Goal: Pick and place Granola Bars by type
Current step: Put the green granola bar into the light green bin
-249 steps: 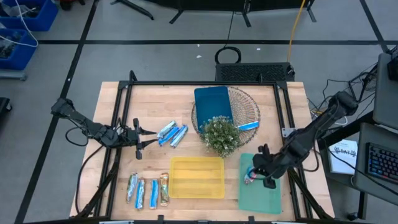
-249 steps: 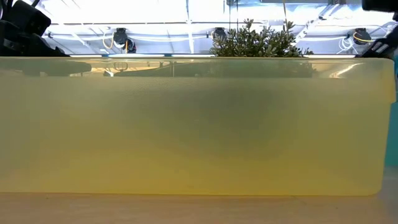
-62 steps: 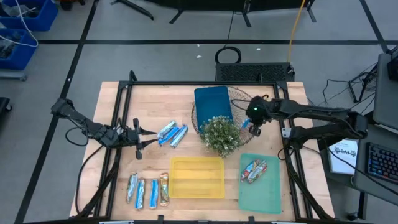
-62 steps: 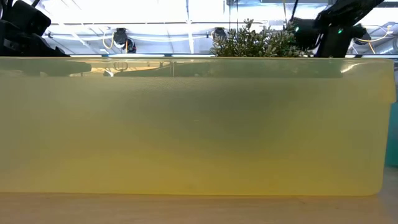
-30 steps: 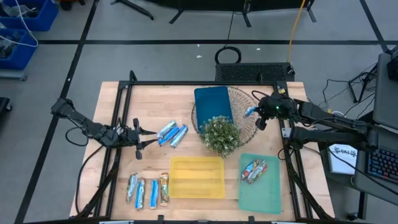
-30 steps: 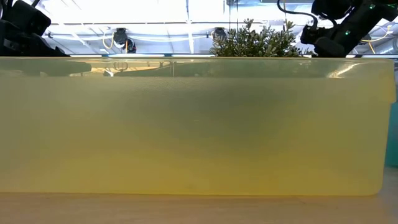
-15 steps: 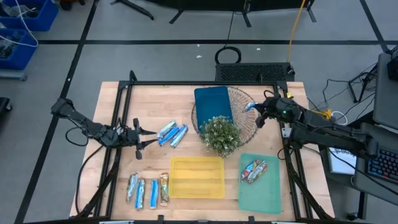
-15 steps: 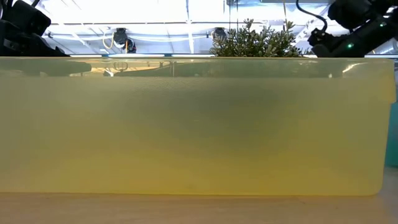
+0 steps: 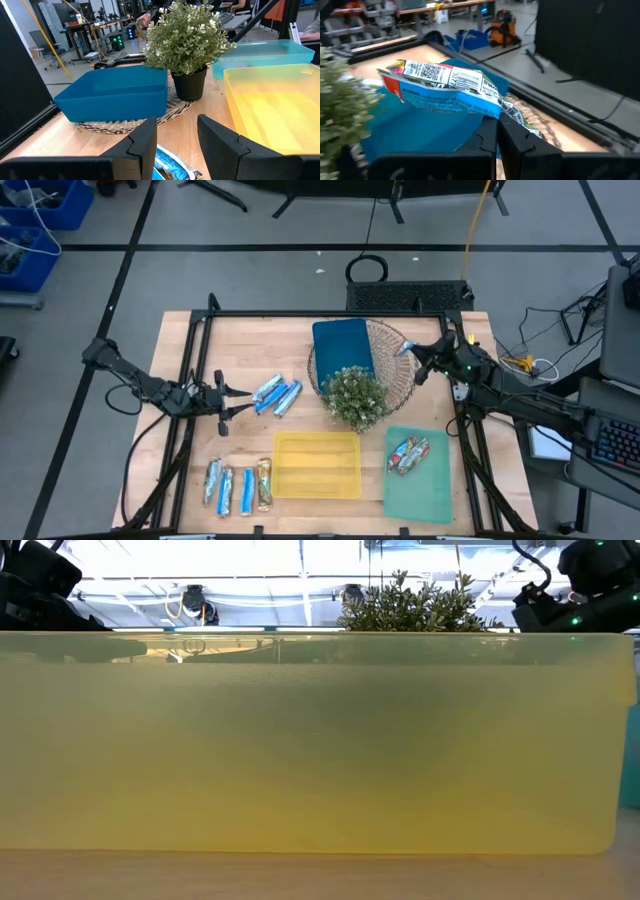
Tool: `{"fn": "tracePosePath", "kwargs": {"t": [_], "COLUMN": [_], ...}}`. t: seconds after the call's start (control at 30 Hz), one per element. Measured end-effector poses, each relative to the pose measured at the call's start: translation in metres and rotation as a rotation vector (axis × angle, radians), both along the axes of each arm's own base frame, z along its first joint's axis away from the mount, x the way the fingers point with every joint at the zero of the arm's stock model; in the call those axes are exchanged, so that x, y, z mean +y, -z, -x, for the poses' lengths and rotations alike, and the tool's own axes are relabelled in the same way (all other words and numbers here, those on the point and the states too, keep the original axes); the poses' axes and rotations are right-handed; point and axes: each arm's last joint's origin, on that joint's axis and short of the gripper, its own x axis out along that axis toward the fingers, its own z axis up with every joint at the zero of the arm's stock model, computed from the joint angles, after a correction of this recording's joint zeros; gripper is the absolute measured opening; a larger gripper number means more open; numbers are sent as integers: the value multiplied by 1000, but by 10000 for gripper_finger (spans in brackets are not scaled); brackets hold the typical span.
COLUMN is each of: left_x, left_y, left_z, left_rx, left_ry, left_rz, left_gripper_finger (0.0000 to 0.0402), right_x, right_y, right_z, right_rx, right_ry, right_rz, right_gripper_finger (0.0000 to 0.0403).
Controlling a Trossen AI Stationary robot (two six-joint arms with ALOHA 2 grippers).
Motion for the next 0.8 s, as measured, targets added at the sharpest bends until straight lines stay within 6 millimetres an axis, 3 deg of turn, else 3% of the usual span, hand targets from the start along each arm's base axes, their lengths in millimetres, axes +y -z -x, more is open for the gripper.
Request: {"fn": "tracePosePath", "kwargs": {"t": [0.47, 0.8], "left_x": [0, 0], "left_y": [0, 0], "left_z": [0, 0], "left_rx": [0, 0], "left_ry": [0, 0], "left_rz": [0, 0], "left_gripper_finger": [145, 145], "right_x": [-5, 1], "right_y": [15, 24], "right_z": [7, 3], "right_rx": [-14, -123], "right_ry": [63, -220], "right_rz": [34, 10], "right_gripper_finger": [0, 0]}}
